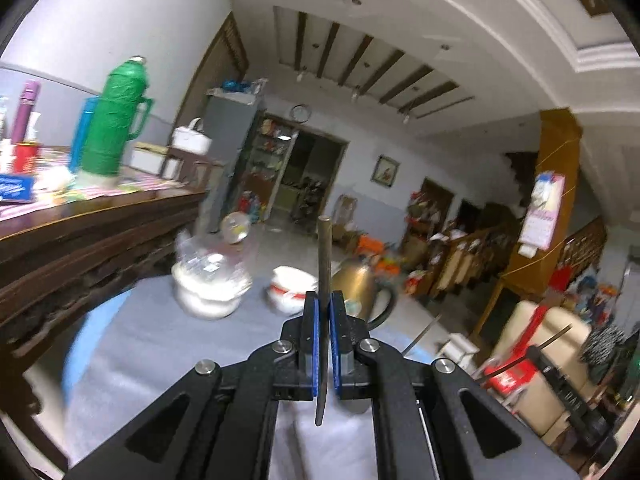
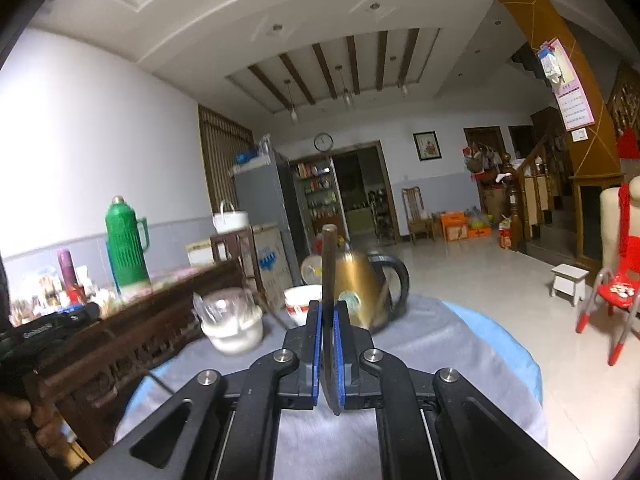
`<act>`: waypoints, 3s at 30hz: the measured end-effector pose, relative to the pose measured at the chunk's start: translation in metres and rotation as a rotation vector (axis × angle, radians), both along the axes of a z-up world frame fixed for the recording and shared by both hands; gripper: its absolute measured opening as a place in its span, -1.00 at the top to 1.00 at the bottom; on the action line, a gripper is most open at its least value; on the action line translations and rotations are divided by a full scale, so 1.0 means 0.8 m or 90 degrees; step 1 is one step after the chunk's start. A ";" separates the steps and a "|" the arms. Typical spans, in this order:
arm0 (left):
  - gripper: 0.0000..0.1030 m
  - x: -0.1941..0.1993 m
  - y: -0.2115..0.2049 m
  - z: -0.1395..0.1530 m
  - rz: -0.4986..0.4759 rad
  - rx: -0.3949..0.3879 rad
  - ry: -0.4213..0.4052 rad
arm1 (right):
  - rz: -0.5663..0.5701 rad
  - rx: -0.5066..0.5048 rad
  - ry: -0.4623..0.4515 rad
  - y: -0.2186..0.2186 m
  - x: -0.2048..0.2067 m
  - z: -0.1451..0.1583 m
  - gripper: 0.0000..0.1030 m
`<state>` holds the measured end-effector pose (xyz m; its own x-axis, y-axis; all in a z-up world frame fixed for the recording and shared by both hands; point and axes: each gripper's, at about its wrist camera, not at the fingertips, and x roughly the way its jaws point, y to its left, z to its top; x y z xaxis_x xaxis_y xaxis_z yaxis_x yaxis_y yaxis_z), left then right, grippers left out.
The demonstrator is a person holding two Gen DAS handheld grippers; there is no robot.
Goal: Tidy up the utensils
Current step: 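Lower the chopsticks into the holder and open both tools, then move both tools down to the remaining dark chopsticks on the cloth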
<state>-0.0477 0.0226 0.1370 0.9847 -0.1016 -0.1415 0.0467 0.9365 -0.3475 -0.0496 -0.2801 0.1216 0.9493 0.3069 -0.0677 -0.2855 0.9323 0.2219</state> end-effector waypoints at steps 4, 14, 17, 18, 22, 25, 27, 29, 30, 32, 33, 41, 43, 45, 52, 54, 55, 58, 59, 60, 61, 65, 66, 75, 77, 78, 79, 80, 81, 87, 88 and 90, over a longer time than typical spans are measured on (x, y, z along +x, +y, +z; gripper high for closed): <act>0.90 0.044 -0.024 0.026 -0.033 -0.009 -0.025 | 0.001 0.007 -0.018 0.001 0.023 0.024 0.88; 0.90 0.160 -0.078 0.025 -0.081 0.002 -0.002 | 0.002 -0.005 0.009 0.006 0.107 0.030 0.88; 0.90 0.189 -0.089 0.009 -0.087 0.006 0.025 | 0.010 -0.015 0.034 0.010 0.132 0.018 0.88; 0.90 0.198 -0.093 0.003 -0.088 0.009 0.034 | 0.011 -0.018 0.043 0.011 0.140 0.013 0.88; 0.89 0.220 -0.101 -0.015 -0.089 0.020 0.061 | 0.021 -0.028 0.079 0.017 0.166 -0.004 0.88; 0.89 0.231 -0.104 -0.027 -0.089 0.028 0.077 | 0.024 -0.037 0.102 0.022 0.182 -0.012 0.88; 0.89 0.236 -0.106 -0.032 -0.090 0.031 0.087 | 0.027 -0.042 0.118 0.023 0.188 -0.020 0.88; 0.89 0.243 -0.109 -0.037 -0.097 0.033 0.101 | 0.027 -0.044 0.128 0.022 0.194 -0.026 0.88; 0.89 0.246 -0.110 -0.040 -0.100 0.034 0.107 | 0.028 -0.046 0.135 0.023 0.197 -0.028 0.88; 0.89 0.254 -0.114 -0.047 -0.106 0.040 0.123 | 0.028 -0.047 0.146 0.025 0.201 -0.032 0.88; 0.89 0.258 -0.116 -0.050 -0.110 0.042 0.132 | 0.030 -0.049 0.154 0.027 0.205 -0.033 0.88; 0.11 0.242 -0.104 -0.020 -0.093 0.034 0.113 | 0.004 -0.052 0.193 0.020 0.214 -0.026 0.75; -0.18 0.219 -0.091 0.004 -0.076 0.026 0.071 | -0.016 -0.048 0.176 0.014 0.204 -0.011 0.46; -0.28 0.188 -0.073 0.027 -0.054 0.022 0.035 | -0.039 -0.045 0.148 0.007 0.186 0.007 -0.25; -0.68 0.091 -0.008 0.039 0.038 0.038 -0.013 | -0.061 -0.043 0.081 -0.002 0.100 0.027 -0.55; -0.71 0.073 0.009 0.021 0.062 0.046 0.008 | -0.046 -0.048 0.101 0.004 0.082 0.012 -0.55; -0.71 0.066 0.016 0.007 0.074 0.050 0.027 | -0.040 -0.051 0.113 0.006 0.077 0.005 -0.55; -0.71 0.057 0.032 -0.043 0.084 0.056 0.108 | 0.002 -0.062 0.194 0.024 0.071 -0.041 -0.55; -0.71 0.056 0.037 -0.066 0.091 0.052 0.146 | 0.019 -0.066 0.232 0.031 0.073 -0.061 -0.55; -0.71 0.054 0.041 -0.088 0.091 0.046 0.182 | 0.039 -0.064 0.275 0.038 0.077 -0.081 -0.55; -0.71 0.052 0.043 -0.101 0.091 0.043 0.204 | 0.059 -0.060 0.314 0.043 0.082 -0.098 -0.53; -0.71 0.041 0.054 -0.169 0.097 0.026 0.320 | 0.131 -0.041 0.461 0.066 0.104 -0.167 -0.17; -0.71 0.037 0.055 -0.178 0.098 0.023 0.338 | 0.138 -0.043 0.484 0.071 0.109 -0.179 -0.04; -0.71 0.030 0.062 -0.221 0.093 -0.009 0.410 | 0.199 -0.091 0.567 0.147 0.173 -0.223 0.23; -0.71 0.029 0.059 -0.221 0.085 -0.007 0.411 | 0.203 -0.101 0.572 0.164 0.190 -0.225 0.26; -0.71 0.028 0.058 -0.224 0.081 -0.005 0.411 | 0.203 -0.109 0.574 0.173 0.200 -0.227 0.26; -0.71 0.030 0.058 -0.225 0.077 -0.004 0.412 | 0.204 -0.111 0.577 0.178 0.205 -0.228 0.28; -0.71 0.031 0.057 -0.228 0.075 -0.003 0.413 | 0.206 -0.113 0.580 0.183 0.209 -0.228 0.33; -0.71 0.033 0.058 -0.230 0.073 -0.004 0.415 | 0.209 -0.116 0.585 0.189 0.215 -0.231 0.38; -0.71 0.036 0.061 -0.236 0.072 -0.011 0.423 | 0.187 -0.143 0.604 0.194 0.224 -0.241 0.80; -0.71 0.037 0.061 -0.236 0.071 -0.012 0.423 | 0.187 -0.138 0.604 0.190 0.224 -0.242 0.83; -0.71 0.039 0.060 -0.237 0.070 -0.012 0.425 | 0.186 -0.134 0.608 0.181 0.224 -0.242 0.85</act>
<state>-0.0163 0.0706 -0.0526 0.6916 -0.0149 -0.7221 -0.2785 0.9170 -0.2856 0.1300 -0.1350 -0.0722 0.3610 0.4117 -0.8368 -0.2975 0.9012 0.3151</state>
